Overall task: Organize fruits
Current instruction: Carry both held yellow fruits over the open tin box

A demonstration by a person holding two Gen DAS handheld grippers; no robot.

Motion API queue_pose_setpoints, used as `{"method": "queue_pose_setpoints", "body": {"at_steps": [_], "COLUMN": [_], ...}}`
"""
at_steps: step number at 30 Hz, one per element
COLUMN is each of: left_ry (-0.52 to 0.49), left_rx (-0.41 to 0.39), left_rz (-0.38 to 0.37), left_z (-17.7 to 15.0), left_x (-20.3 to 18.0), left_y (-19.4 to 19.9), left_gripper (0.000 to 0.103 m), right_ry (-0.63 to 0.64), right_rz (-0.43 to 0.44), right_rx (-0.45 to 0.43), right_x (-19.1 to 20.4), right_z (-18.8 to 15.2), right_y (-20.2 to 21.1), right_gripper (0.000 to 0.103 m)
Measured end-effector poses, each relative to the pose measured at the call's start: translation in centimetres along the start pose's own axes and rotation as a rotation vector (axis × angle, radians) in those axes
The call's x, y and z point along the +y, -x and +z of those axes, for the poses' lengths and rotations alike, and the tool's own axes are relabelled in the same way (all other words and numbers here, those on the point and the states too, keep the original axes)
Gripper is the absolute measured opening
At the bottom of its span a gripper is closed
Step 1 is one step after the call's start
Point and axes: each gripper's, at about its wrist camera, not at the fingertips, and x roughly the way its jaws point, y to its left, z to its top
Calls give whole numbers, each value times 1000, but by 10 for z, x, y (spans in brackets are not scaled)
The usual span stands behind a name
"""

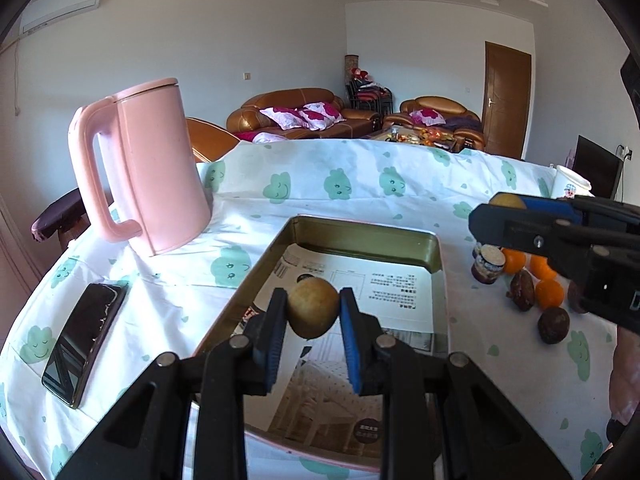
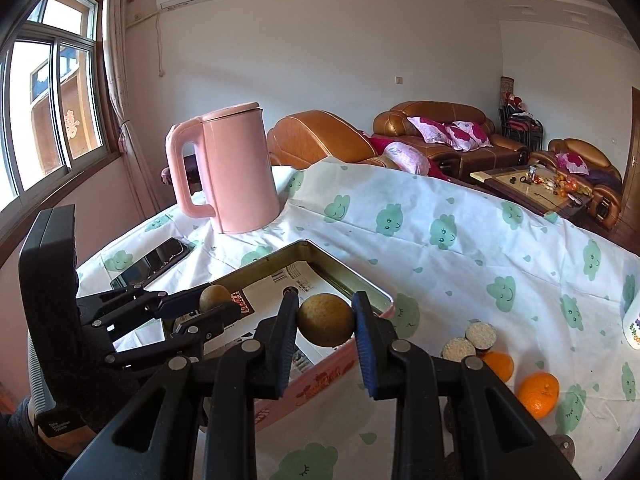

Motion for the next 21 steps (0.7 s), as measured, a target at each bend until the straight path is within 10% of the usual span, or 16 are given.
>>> {"method": "queue_pose_setpoints", "body": {"at_steps": [21], "left_ry": [-20], "left_rx": [65], "left_rz": [22], "left_z": [2], "left_x": [13], "left_y": [-33], "left_gripper": [27], "right_ry": [9], "right_rz": [31], "right_rx": [106], "right_x": [16], "right_z": [-16], "right_y": [-60], "right_gripper": [29]}}
